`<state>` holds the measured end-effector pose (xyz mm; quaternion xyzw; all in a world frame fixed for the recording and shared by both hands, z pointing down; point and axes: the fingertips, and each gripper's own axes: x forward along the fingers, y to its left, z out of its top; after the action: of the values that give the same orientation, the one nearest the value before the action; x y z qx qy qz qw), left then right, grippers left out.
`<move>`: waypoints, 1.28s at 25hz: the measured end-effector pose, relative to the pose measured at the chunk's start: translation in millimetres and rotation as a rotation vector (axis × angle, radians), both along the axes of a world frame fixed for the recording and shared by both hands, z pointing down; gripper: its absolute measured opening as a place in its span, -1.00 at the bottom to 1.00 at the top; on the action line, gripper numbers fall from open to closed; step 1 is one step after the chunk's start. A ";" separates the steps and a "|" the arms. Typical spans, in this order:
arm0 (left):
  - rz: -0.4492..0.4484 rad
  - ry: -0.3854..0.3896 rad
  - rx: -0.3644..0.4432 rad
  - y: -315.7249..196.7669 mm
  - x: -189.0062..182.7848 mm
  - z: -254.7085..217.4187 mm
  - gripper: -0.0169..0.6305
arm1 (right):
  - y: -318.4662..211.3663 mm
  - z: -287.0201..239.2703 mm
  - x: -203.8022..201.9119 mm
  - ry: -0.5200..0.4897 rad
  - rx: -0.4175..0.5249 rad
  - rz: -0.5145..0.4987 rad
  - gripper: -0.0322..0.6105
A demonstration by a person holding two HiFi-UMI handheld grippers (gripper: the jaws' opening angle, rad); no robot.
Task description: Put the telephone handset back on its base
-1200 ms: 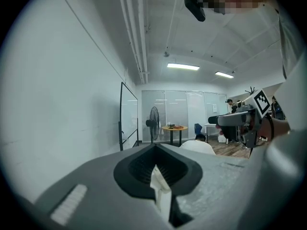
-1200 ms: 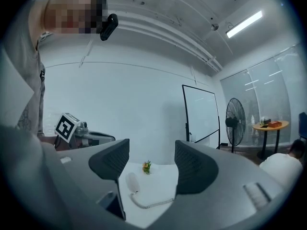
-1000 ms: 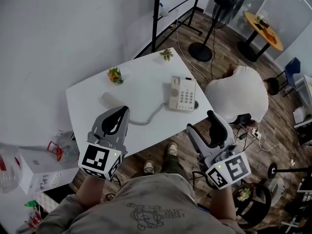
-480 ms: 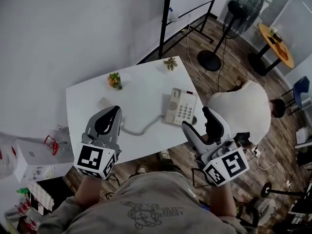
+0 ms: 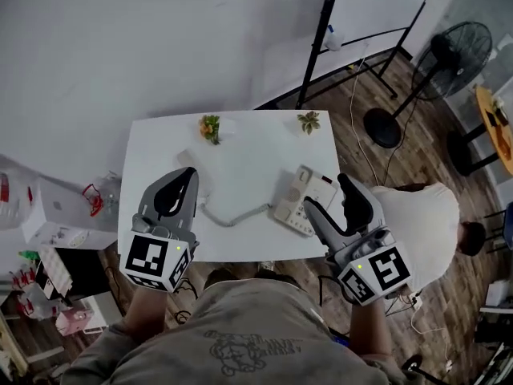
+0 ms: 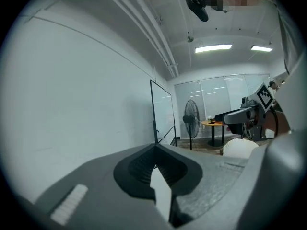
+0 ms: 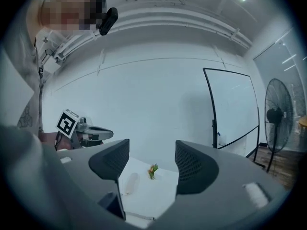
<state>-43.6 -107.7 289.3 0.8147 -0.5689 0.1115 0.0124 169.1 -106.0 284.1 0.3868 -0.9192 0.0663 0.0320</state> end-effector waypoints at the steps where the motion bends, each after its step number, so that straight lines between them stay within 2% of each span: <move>1: -0.028 -0.009 -0.002 3.1 -3.4 -0.1 -0.95 | -3.5 -0.1 -1.4 -0.003 0.000 -0.026 0.08; 4: -0.109 -0.012 -0.001 10.8 -17.4 -1.9 -0.95 | -14.0 -0.5 -10.0 -0.020 0.003 -0.098 0.08; 8: -0.171 0.037 0.026 18.1 -28.1 -11.5 -0.95 | -24.8 1.9 -25.0 -0.037 -0.003 -0.168 0.08; 12: -0.233 0.014 0.027 22.3 -44.0 -12.5 -0.95 | -36.3 5.4 -42.2 -0.045 -0.014 -0.204 0.08; 16: -0.236 0.037 0.066 25.4 -56.7 -19.6 -0.95 | -46.0 11.2 -61.0 -0.030 -0.029 -0.226 0.08; 18: -0.246 0.022 0.073 25.4 -64.2 -21.6 -0.95 | -49.0 14.9 -70.3 -0.020 -0.040 -0.233 0.08; 28: -0.317 0.006 0.009 14.6 -116.2 2.4 -0.95 | -68.6 30.2 -129.8 0.050 -0.088 -0.271 0.08; 32: -0.329 -0.020 -0.009 7.6 -134.5 10.2 -0.95 | -82.6 44.2 -159.3 0.054 -0.153 -0.278 0.07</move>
<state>-178.1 -100.1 299.5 0.7095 -0.6941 0.1185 0.0283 9.8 -188.6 328.3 0.2537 -0.9550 0.1205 0.0951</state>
